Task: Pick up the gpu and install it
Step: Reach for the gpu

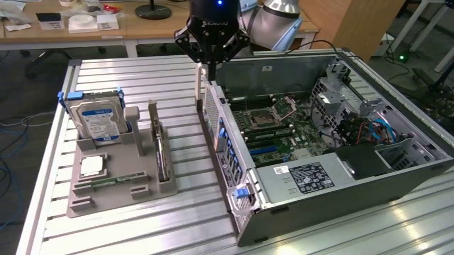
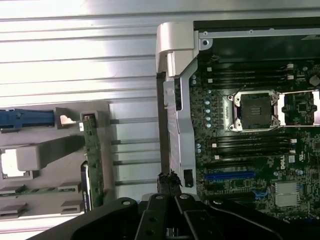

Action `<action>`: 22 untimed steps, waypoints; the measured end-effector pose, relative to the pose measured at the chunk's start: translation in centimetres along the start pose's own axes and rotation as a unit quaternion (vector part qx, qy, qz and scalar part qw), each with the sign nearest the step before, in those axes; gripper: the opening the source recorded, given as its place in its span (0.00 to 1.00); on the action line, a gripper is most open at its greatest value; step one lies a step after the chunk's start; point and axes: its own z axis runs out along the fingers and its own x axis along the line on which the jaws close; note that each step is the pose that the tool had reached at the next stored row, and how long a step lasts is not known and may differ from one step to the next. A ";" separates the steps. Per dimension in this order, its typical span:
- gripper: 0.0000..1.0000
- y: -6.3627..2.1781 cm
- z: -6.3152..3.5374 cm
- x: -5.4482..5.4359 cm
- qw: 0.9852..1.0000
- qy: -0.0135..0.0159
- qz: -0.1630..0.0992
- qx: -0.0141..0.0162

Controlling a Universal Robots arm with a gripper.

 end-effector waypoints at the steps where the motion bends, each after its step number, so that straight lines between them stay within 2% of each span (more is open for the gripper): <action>1: 0.11 -0.01 0.00 0.2 1.000 0.000 0.000 0.000; 22: 0.11 -0.28 -0.05 3.7 1.000 0.000 0.000 0.000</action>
